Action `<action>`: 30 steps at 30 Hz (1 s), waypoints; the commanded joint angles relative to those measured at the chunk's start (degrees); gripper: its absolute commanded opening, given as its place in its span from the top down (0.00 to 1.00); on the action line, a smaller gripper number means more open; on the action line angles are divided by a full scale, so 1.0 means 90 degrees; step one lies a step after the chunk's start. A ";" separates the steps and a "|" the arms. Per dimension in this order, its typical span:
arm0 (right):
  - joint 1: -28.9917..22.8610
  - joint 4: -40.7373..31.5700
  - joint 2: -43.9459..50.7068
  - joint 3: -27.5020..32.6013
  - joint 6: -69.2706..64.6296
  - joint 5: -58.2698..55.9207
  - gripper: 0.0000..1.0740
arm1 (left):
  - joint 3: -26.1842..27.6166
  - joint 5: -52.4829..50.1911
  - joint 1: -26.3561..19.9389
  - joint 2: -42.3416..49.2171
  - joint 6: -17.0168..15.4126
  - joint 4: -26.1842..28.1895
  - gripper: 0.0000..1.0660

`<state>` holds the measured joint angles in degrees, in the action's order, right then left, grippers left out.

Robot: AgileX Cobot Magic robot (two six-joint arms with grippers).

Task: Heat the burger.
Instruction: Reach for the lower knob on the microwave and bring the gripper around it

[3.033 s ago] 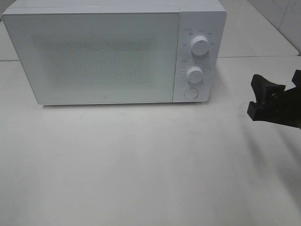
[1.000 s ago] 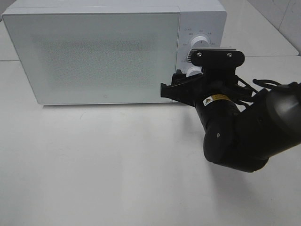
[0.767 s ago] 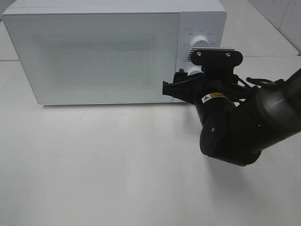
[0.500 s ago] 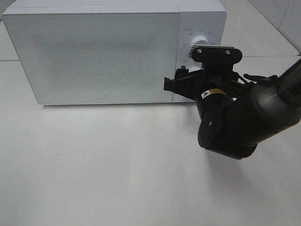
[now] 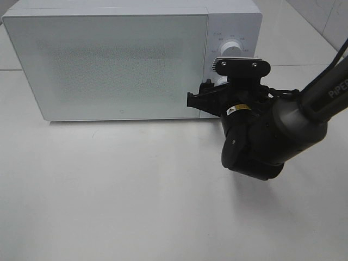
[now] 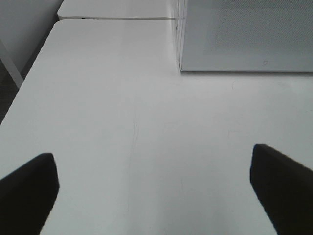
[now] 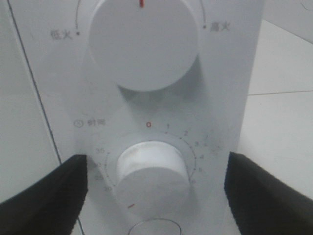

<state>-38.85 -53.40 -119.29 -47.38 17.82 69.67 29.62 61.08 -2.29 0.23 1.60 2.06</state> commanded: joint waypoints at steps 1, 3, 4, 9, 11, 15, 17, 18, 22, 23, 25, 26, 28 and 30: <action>0.0019 0.0064 -0.0006 -0.0102 0.0038 0.1190 0.29 | -0.0006 0.0019 0.0032 0.0127 -0.0051 0.0013 0.05; 0.0019 0.0051 -0.0006 -0.0127 0.0038 0.1190 0.29 | -0.0006 0.0019 0.0032 0.0127 -0.0051 0.0013 0.05; 0.0019 0.0045 -0.0006 -0.0127 0.0038 0.1190 0.29 | -0.0006 0.0019 0.0032 0.0127 -0.0051 0.0013 0.05; 0.0089 0.0038 -0.0006 -0.0229 0.0038 0.1190 0.29 | -0.0006 0.0019 0.0032 0.0127 -0.0051 0.0013 0.05; 0.0095 0.0019 -0.0006 -0.0242 0.0051 0.1190 0.29 | -0.0006 0.0019 0.0032 0.0127 -0.0051 0.0013 0.05; 0.0166 0.0013 -0.0006 -0.0242 0.0064 0.1190 0.29 | -0.0006 0.0019 0.0032 0.0127 -0.0051 0.0013 0.05; 0.0166 0.0013 -0.0006 -0.0242 0.0089 0.1190 0.30 | -0.0006 0.0019 0.0032 0.0127 -0.0051 0.0013 0.05; 0.0166 0.0013 -0.0006 -0.0242 0.0089 0.1190 0.30 | -0.0006 0.0019 0.0032 0.0127 -0.0051 0.0013 0.05; 0.0127 0.0006 0.0025 -0.0216 0.0115 0.1184 0.31 | -0.0006 0.0019 0.0032 0.0127 -0.0051 0.0013 0.05; 0.0076 -0.0006 0.0057 -0.0166 0.0115 0.1184 0.31 | -0.0006 0.0019 0.0032 0.0127 -0.0051 0.0013 0.05; 0.0070 -0.0032 0.0108 -0.0083 0.0102 0.1190 0.31 | -0.0006 0.0019 0.0032 0.0127 -0.0051 0.0013 0.05; 0.0070 -0.0032 0.0108 -0.0083 0.0102 0.1190 0.31 | -0.0006 0.0019 0.0032 0.0127 -0.0051 0.0013 0.05; 0.0000 -0.0076 0.0121 -0.0025 0.0070 0.1184 0.31 | -0.0006 0.0019 0.0032 0.0127 -0.0051 0.0013 0.05; 0.0000 -0.0108 0.0121 -0.0019 0.0083 0.1184 0.31 | -0.0006 0.0019 0.0032 0.0127 -0.0051 0.0013 0.05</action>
<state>-38.56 -54.14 -119.12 -47.73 18.16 68.98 29.62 61.08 -2.29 0.23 1.60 2.06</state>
